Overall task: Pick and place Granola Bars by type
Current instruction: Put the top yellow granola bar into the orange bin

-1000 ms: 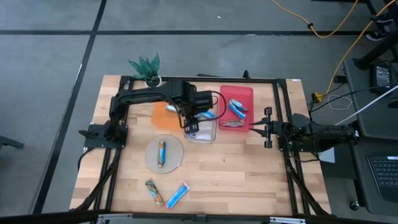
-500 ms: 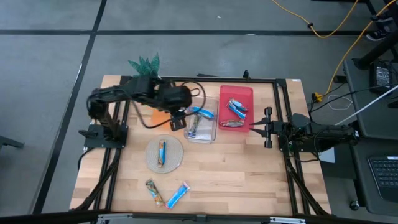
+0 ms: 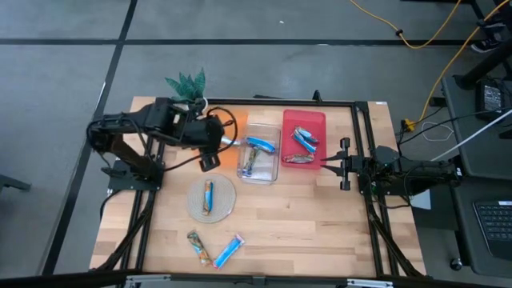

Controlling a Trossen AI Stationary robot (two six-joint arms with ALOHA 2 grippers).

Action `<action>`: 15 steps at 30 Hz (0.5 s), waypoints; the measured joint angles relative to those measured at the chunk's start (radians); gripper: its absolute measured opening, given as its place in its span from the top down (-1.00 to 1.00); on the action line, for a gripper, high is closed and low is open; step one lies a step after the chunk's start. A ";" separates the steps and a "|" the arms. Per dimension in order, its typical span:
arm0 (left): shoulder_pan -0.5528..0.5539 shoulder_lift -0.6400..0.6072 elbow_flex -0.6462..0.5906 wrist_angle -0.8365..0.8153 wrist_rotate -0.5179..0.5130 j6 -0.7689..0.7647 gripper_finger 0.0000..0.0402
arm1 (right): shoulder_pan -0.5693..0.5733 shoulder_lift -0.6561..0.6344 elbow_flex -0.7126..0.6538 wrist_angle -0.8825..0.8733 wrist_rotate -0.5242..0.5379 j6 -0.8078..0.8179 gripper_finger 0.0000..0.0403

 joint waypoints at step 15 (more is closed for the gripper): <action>-0.021 -0.330 -0.785 0.348 0.191 -0.198 -0.04 | 0.000 0.000 0.000 0.000 0.000 0.000 0.57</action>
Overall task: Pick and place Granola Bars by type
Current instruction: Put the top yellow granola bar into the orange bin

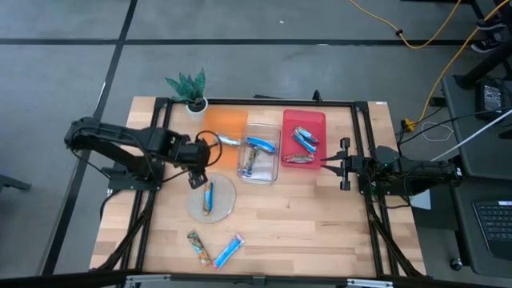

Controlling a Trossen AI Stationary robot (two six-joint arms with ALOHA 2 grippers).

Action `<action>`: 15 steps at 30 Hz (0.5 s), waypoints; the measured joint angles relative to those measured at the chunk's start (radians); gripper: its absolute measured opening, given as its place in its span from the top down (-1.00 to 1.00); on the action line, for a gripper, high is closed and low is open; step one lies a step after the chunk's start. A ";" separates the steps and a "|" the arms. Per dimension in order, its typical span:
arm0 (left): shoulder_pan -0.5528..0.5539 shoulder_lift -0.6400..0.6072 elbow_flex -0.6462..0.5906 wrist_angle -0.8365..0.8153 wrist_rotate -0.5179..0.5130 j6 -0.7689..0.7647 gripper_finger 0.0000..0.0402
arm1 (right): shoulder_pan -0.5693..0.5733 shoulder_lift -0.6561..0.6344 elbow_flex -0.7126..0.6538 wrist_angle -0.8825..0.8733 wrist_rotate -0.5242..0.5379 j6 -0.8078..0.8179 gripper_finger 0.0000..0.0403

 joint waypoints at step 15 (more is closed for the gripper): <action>-0.051 -0.027 -0.410 0.393 0.138 -0.159 -0.04 | 0.000 0.000 0.000 0.000 0.000 0.000 0.57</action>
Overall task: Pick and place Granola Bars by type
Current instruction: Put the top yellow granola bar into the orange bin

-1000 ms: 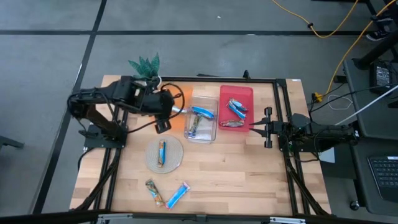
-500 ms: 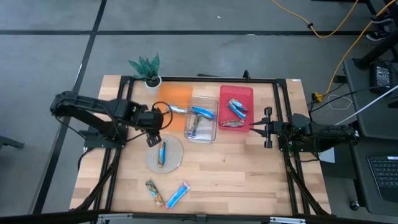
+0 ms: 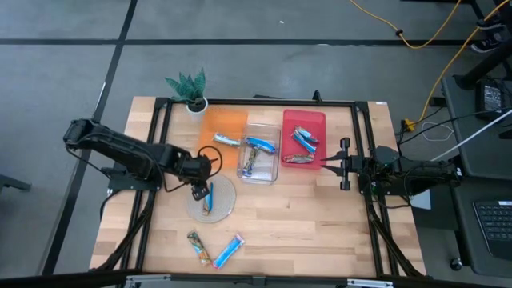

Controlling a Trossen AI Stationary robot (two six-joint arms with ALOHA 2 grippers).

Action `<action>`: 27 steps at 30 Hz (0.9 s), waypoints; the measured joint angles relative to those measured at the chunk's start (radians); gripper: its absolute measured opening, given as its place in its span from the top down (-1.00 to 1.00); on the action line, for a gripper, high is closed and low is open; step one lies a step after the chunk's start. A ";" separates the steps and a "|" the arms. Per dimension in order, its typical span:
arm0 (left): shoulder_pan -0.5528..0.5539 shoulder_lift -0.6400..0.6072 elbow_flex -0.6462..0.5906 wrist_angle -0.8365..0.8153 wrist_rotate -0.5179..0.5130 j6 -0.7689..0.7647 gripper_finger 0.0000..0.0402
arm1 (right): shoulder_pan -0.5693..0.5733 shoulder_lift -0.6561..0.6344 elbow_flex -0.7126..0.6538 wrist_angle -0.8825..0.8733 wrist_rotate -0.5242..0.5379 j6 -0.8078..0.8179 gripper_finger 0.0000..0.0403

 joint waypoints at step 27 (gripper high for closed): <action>0.000 0.001 -0.200 0.309 0.049 -0.049 -0.41 | 0.000 0.000 0.000 0.000 0.000 0.000 0.57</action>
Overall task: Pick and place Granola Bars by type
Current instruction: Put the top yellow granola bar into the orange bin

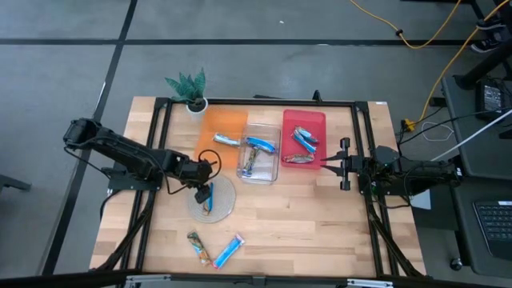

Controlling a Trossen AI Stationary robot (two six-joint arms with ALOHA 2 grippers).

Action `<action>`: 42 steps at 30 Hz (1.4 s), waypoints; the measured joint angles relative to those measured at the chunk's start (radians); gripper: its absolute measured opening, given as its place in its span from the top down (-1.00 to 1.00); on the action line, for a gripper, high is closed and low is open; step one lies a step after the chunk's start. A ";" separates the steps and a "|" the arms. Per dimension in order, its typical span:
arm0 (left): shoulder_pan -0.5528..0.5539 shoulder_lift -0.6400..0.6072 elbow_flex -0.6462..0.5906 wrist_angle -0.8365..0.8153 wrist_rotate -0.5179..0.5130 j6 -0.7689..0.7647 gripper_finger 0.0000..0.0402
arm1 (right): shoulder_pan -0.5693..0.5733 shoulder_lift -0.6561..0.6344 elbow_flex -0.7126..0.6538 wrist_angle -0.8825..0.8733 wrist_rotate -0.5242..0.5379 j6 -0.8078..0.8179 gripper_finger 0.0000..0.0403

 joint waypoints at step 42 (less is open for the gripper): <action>0.000 0.000 -0.124 0.178 -0.088 -0.073 0.46 | 0.000 0.000 0.000 0.000 0.000 0.000 0.57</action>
